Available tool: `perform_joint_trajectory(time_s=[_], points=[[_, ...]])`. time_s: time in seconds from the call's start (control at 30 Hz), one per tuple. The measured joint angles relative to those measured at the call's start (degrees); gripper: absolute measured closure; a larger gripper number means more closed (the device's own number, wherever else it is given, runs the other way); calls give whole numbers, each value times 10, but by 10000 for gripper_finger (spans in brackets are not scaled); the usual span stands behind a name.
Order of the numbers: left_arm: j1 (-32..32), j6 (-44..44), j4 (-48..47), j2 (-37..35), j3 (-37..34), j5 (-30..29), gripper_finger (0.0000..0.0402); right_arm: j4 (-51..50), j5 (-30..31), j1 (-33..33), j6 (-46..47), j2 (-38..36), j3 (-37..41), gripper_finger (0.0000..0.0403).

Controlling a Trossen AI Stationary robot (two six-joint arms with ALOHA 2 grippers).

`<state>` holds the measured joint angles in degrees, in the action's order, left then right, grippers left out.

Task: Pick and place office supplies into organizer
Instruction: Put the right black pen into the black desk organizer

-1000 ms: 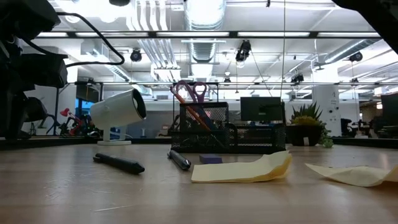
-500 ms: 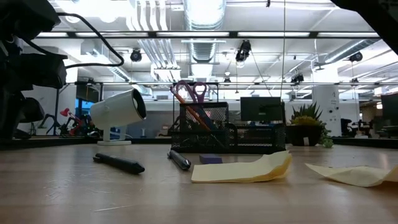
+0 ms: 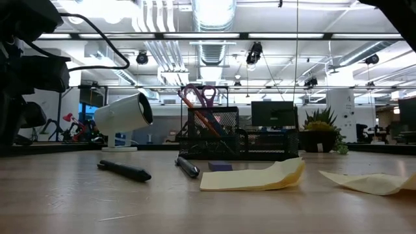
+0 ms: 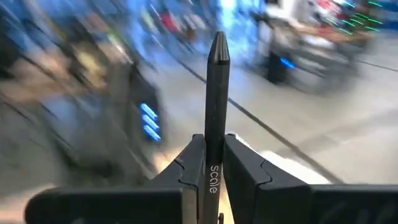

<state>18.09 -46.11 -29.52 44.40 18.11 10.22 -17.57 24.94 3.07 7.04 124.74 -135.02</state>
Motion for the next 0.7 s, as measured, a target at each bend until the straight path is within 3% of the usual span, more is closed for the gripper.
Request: perform_joint_trajectory(time_s=[0.1,0.3,0.5,0.7], points=[[0,0,0,-1,0,0,285,-113,70,7,-15,-13,0,367],[0,0,0,0,0,0,285,-272,130,23,-34,-17,2,367],[0,0,1,-1,0,0,285,-369,281,38,-142,-17,0,367],[0,0,1,0,0,0,285,-460,311,38,-231,-13,1,367]])
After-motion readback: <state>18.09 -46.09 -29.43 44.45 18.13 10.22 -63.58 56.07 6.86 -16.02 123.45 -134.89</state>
